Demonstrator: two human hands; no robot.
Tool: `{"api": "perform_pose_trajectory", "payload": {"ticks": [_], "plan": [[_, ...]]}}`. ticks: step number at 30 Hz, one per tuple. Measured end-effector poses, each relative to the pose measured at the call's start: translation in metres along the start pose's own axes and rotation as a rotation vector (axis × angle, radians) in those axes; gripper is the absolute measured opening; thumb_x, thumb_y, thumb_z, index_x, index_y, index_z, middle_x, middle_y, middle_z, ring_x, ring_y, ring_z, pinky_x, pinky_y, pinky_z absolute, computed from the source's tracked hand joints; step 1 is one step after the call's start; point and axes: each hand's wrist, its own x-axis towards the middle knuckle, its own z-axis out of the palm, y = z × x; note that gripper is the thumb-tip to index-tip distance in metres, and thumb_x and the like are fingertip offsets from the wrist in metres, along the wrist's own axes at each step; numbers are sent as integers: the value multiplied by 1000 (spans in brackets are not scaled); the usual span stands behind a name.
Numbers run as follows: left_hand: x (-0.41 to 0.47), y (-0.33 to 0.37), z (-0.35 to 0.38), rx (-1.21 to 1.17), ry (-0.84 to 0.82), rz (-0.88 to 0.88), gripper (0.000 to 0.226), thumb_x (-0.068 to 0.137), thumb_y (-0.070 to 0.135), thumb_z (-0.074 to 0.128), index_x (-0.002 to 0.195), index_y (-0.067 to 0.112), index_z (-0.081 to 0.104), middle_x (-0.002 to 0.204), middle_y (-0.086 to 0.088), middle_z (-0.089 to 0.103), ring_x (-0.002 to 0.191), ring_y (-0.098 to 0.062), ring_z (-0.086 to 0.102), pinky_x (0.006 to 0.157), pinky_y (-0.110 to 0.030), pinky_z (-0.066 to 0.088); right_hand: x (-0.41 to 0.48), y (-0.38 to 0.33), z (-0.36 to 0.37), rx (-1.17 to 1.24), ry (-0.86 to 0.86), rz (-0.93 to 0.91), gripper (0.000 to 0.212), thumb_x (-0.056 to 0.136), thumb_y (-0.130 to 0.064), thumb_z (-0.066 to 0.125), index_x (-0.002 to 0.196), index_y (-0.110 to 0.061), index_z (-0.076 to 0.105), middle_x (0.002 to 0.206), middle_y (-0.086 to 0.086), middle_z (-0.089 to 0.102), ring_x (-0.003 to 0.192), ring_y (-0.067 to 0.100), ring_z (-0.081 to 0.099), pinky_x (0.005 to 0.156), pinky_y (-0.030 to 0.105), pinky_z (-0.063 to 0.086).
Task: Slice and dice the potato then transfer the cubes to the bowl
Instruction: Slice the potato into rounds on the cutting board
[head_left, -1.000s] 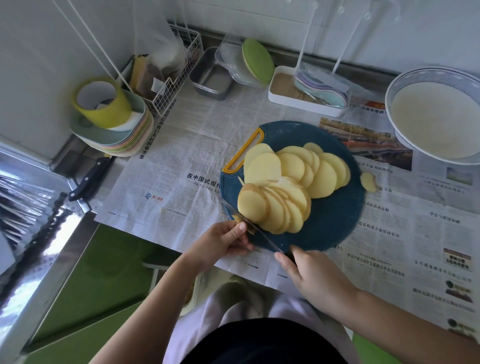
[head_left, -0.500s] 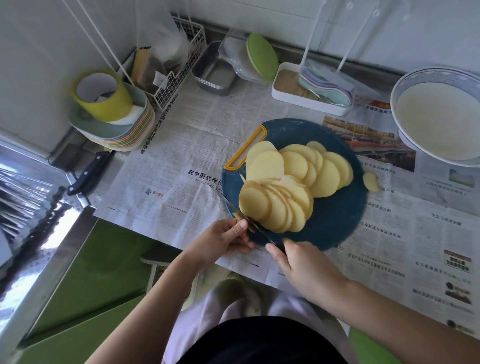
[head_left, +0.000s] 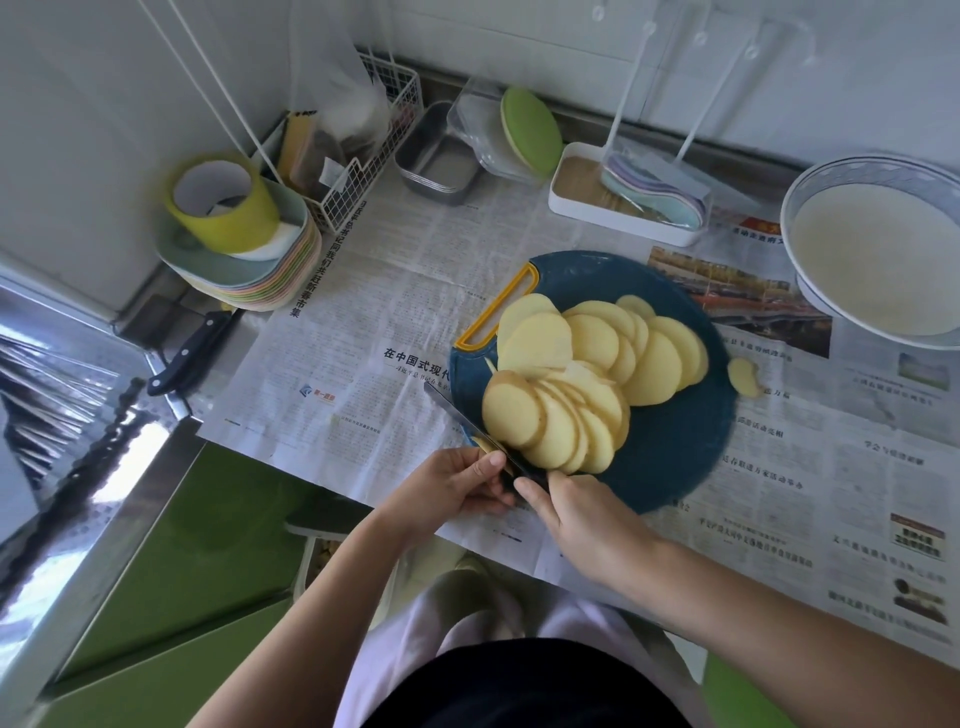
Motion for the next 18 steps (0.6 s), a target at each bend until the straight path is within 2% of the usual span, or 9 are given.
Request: {"api": "perform_pose_trajectory", "payload": {"ticks": [4,6,8,12,14,16,18], "plan": [[-1,0,1,9,40,-11,26,92,27,62,80,4,60,79,-18,65,78,-23,67,72,-25,55,1,1,-1,28,-4,-4,53,97,-54,24,75,-12,49,64,2,53,61,23,56,56,35,41],[-3,-1,2,37,70,-8,25,85,30,64,83,4,63,76,-14,64,75,-22,66,71,-25,55,1,2,-3,83,-8,8,54,98,-54,27,70,-11,47,60,1,51,61,25,57,55,36,40],[-5,0,4,63,93,-2,28,90,30,64,85,2,61,74,-12,65,76,-23,66,70,-25,55,0,4,-3,99,-7,3,51,98,-53,30,67,-14,43,58,0,49,61,25,56,55,36,38],[-10,4,12,35,118,12,39,82,43,57,77,5,55,77,-16,66,79,-22,68,75,-28,57,-8,6,-4,3,35,-33,46,98,-53,30,71,-17,40,66,0,54,67,26,59,56,36,37],[-12,5,15,-39,112,-5,49,81,50,49,81,2,57,81,-17,67,85,-25,68,78,-30,57,-11,7,-5,-130,76,-67,48,98,-55,27,79,-15,44,69,2,57,67,26,59,49,32,32],[-13,10,14,-98,121,-61,60,79,57,45,85,-1,60,84,-17,68,87,-28,68,79,-33,57,-14,7,-7,-251,106,-111,52,95,-60,21,81,-15,44,62,-1,51,58,24,54,42,27,22],[-14,15,15,-26,164,-123,64,78,58,52,95,-3,64,87,-16,71,88,-31,70,81,-37,57,-15,9,-4,-396,187,-175,53,95,-58,23,76,-15,49,51,0,51,43,22,52,38,23,9]]}}
